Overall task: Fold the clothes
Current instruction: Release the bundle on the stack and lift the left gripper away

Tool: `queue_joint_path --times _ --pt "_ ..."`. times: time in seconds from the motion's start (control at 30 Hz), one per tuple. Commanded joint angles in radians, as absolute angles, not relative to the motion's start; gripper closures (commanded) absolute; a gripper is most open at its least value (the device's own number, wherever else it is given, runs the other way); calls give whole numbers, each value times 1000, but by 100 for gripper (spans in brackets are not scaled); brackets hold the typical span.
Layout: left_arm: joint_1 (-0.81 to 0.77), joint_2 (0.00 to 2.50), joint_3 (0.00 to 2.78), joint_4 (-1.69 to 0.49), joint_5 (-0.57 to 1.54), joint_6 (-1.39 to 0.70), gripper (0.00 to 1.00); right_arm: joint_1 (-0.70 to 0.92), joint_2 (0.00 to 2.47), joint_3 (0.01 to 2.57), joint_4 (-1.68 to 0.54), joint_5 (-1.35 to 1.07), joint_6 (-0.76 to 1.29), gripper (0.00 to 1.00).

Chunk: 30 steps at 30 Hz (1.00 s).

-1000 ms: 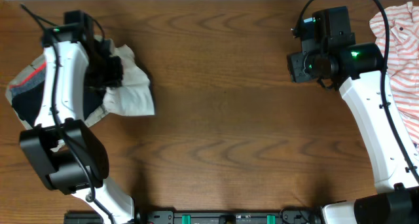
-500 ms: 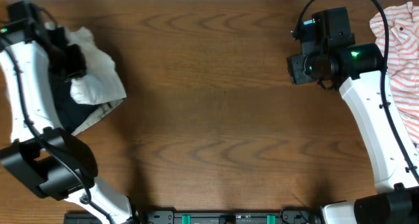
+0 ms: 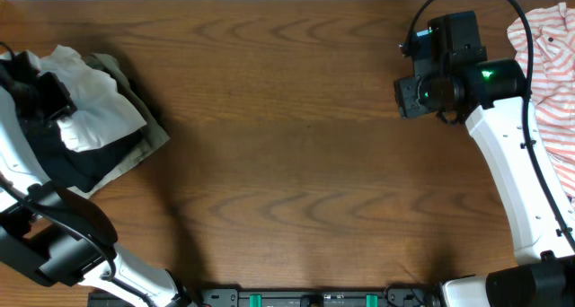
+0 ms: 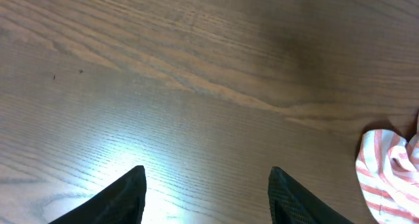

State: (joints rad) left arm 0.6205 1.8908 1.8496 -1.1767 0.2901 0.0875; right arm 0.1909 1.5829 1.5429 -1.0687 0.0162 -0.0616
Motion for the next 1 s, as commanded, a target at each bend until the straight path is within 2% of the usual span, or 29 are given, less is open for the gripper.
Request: queue_joint_path --times 0.0,0.07,0.17,0.23,0.27,0.3,0.47,0.6,0.8,0.97 --pt "642 1867 1869 -1173 302 108 93 186 1562 1544 -1071 19 -61 41" --pt "657 1867 1869 -1174 299 109 83 186 1562 1544 -1073 19 -61 41" --pt "683 1867 1869 -1187 260 109 55 186 1562 1544 -1076 19 -61 41" --pt "699 1867 1869 -1197 218 108 42 186 1562 1544 -1078 19 -62 41" --pt "709 1867 1869 -1203 199 108 32 186 1562 1544 -1079 19 -66 41" --pt "717 1867 1869 -1206 184 108 27 186 1562 1544 -1080 19 -67 41" --pt "759 1867 1869 -1210 179 54 18 186 1562 1544 -1088 19 -68 41" --pt "764 1866 1869 -1206 239 49 18 186 1562 1544 -1090 19 -68 41" --pt "746 1827 1870 -1185 500 147 21 186 1562 1544 -1066 20 -68 42" --pt "650 1747 1870 -1174 516 186 20 186 1562 1544 -951 19 -45 40"
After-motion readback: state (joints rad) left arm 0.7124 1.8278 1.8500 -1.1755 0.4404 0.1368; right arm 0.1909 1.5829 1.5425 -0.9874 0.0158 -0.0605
